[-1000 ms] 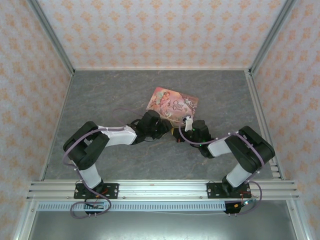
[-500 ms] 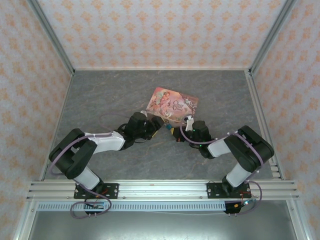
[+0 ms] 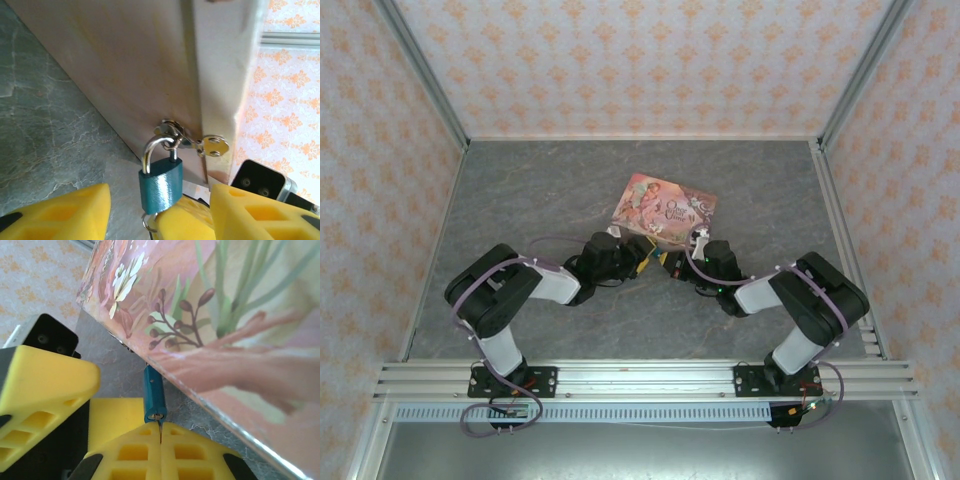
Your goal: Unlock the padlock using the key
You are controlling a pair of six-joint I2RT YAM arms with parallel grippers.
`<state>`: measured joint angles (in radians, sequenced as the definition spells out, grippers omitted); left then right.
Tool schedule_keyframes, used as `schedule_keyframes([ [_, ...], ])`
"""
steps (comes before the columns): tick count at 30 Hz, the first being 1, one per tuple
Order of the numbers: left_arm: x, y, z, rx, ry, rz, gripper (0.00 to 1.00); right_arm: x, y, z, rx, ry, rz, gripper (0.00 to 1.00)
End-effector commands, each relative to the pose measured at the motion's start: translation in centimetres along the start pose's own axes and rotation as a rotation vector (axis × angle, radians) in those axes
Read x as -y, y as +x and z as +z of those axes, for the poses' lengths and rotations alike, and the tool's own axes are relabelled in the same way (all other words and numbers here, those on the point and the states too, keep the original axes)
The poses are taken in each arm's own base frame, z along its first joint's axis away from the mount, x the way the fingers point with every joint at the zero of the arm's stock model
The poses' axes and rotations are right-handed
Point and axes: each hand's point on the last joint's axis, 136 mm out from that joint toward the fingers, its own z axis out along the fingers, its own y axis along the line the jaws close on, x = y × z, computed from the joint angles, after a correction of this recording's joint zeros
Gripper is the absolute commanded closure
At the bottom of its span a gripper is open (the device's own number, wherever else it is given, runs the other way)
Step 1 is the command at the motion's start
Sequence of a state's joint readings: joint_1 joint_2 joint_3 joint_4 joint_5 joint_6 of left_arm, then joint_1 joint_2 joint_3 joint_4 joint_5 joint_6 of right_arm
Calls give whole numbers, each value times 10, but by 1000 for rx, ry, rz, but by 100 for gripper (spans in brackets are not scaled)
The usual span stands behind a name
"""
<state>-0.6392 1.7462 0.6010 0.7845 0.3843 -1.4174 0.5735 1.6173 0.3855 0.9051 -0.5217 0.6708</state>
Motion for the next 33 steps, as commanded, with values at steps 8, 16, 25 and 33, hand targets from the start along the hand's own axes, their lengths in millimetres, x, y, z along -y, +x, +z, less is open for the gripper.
schedule_keyframes([
  [8,12,-2,14,15,46,-19,60,-23,-17,1,50,-61,24,100],
  [16,11,-2,18,17,43,-31,70,-24,-17,2,48,-66,35,100],
  [25,10,-2,18,21,26,-27,89,-23,-17,1,49,-60,43,100],
  [33,12,-2,11,31,2,-27,100,-13,-13,-12,52,14,-13,74],
])
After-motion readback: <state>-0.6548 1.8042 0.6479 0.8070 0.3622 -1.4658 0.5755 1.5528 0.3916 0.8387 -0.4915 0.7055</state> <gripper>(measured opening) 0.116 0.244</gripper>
